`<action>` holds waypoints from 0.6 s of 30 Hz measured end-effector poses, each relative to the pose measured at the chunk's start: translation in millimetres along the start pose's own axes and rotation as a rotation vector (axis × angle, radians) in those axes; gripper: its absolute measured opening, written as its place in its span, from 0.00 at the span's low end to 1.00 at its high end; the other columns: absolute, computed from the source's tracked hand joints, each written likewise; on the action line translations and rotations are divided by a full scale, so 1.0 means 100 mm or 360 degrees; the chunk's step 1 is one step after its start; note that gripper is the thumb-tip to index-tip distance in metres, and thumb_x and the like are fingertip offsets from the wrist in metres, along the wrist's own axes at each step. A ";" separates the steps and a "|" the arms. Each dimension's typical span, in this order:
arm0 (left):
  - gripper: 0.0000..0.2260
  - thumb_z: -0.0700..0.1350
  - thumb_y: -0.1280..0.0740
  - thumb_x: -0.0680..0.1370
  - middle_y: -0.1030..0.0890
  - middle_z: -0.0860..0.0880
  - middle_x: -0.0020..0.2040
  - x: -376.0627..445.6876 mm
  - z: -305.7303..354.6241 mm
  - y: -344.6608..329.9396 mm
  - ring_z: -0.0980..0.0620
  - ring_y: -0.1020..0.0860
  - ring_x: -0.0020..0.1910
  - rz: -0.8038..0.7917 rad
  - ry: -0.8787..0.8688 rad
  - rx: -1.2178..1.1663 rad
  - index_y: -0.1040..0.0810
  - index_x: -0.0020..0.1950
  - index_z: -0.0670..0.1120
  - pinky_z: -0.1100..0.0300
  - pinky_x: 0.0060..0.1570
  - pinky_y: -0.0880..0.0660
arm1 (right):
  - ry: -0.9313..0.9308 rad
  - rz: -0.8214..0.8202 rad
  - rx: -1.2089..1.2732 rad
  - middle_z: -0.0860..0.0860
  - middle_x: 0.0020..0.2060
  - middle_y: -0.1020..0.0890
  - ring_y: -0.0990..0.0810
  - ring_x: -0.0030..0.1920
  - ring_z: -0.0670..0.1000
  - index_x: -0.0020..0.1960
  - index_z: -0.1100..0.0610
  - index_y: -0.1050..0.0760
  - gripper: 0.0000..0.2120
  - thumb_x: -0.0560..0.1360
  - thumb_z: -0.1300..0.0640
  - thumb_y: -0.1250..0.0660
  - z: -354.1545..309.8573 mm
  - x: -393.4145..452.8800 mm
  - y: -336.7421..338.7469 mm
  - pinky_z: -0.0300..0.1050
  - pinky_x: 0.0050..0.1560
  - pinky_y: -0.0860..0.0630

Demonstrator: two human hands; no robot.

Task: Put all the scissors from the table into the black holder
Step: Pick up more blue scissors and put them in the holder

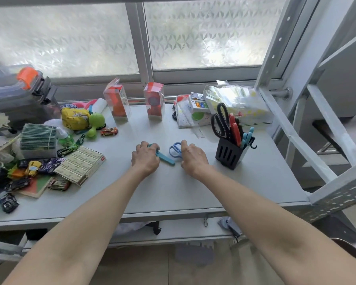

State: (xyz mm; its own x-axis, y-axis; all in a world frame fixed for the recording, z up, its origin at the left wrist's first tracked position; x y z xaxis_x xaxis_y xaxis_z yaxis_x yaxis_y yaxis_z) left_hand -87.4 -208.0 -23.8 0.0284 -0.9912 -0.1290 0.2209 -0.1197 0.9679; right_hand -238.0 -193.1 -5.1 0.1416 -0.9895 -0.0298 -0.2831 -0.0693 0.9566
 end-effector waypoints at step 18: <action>0.30 0.45 0.28 0.74 0.28 0.46 0.71 -0.24 1.73 0.12 0.46 0.26 0.66 -0.0202 -0.0558 -0.1064 0.33 0.75 0.46 0.50 0.64 0.26 | -0.0089 0.1496 0.0967 0.54 0.46 0.22 0.23 0.37 0.46 0.68 0.53 0.39 0.21 0.78 0.64 0.38 1.21 -1.60 1.36 0.37 0.42 0.24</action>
State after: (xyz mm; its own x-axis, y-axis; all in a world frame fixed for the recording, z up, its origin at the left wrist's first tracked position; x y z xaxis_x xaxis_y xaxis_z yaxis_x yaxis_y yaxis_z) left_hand -254.2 -195.4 28.5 -0.3229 -0.9453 -0.0466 0.7478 -0.2849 0.5997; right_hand -413.6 -59.1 94.4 -0.4108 -0.6846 0.6021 -0.6734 0.6731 0.3058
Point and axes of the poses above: each hand's wrist, its own x-axis towards the middle knuckle, its own y-axis out of the back of the hand, z = x × y, the point moved 10 cm from there along x, towards the middle knuckle
